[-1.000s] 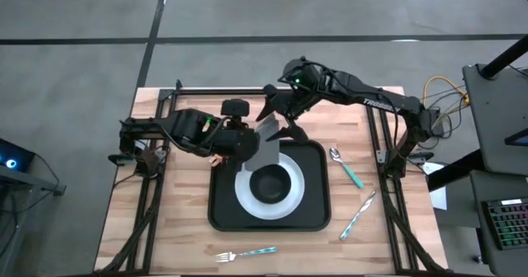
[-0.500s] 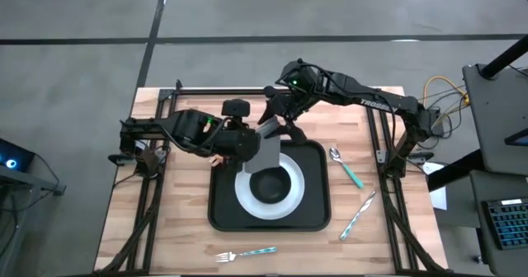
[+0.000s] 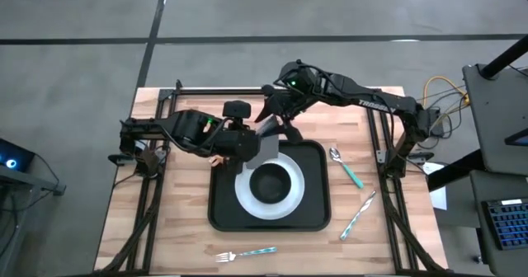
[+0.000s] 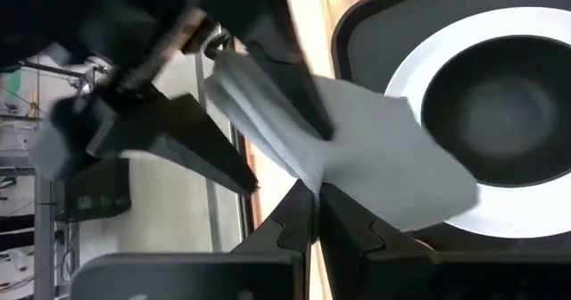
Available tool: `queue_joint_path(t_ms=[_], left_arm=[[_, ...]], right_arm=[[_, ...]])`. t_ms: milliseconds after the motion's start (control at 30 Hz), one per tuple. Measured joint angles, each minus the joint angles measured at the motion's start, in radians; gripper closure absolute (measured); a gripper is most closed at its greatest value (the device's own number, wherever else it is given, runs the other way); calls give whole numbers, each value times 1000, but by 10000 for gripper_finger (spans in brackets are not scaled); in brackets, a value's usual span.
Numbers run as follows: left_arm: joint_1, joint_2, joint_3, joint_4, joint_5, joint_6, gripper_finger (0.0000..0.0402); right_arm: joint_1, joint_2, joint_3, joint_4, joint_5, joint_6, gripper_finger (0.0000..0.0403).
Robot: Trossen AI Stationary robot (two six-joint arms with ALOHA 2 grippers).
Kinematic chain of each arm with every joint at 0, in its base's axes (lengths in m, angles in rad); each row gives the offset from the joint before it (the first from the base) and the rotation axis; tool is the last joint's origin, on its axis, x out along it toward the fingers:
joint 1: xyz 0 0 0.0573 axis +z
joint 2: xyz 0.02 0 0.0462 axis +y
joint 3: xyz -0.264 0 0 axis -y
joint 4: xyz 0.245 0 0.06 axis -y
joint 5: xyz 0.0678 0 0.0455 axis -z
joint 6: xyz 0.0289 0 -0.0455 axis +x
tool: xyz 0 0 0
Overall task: Set up tray
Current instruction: Put the gray napkin on the black serving tray to the right of the white plate
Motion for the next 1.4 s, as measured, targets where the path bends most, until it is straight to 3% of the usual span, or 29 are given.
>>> queue_joint_path(t_ms=[200, 333, 833, 967, 1067, 1200, 1333, 1400], left_arm=[[0, 0, 0, -3, 0, 0, 401], [0, 0, 0, -3, 0, 0, 401], [0, 0, -4, 9, -2, 1, 401], [0, 0, -4, 4, -2, 0, 401], [0, 0, -4, 4, -2, 0, 402], [0, 0, -4, 4, -2, 0, 401], [0, 0, -4, 4, -4, -2, 401], [1, 0, -4, 4, -5, -2, 402]], right_arm=[[0, -2, 1, 7, 0, 4, 77], [0, -3, 31, 15, 0, 31, 46], [20, 50, 34, 8, -6, 33, 43], [22, 41, 34, -23, -8, 29, 81], [20, 41, 34, -52, -4, 13, 132], [21, 41, 33, -61, -1, -34, 227], [22, 39, 33, -59, -5, -86, 355], [22, 39, 33, -59, -5, -98, 381]])
